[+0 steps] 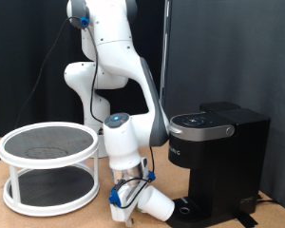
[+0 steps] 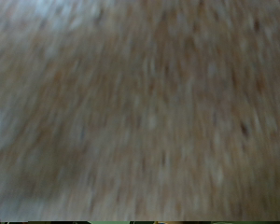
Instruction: Make a cup of coffee with the keurig machine
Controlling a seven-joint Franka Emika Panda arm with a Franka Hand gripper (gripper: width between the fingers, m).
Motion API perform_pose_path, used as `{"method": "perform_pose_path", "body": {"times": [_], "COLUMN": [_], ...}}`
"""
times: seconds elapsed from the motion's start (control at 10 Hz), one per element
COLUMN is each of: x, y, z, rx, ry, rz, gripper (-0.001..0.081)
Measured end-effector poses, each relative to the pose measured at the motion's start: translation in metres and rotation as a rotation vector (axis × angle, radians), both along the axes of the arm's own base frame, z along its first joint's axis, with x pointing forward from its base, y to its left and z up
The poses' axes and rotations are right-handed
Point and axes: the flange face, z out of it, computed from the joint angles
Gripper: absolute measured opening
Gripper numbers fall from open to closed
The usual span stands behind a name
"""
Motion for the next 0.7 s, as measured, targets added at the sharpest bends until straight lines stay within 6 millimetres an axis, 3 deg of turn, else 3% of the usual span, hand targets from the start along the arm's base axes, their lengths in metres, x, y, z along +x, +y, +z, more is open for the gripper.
{"method": "perform_pose_path", "body": {"times": [0.1, 0.7], "x": [-0.002, -0.012], "y": [-0.002, 0.002], "z": [-0.008, -0.01], "rx": [0.001, 0.174], "ry": [-0.009, -0.097], "rz": [0.004, 0.135], "gripper": [0.0734, 0.0734]}}
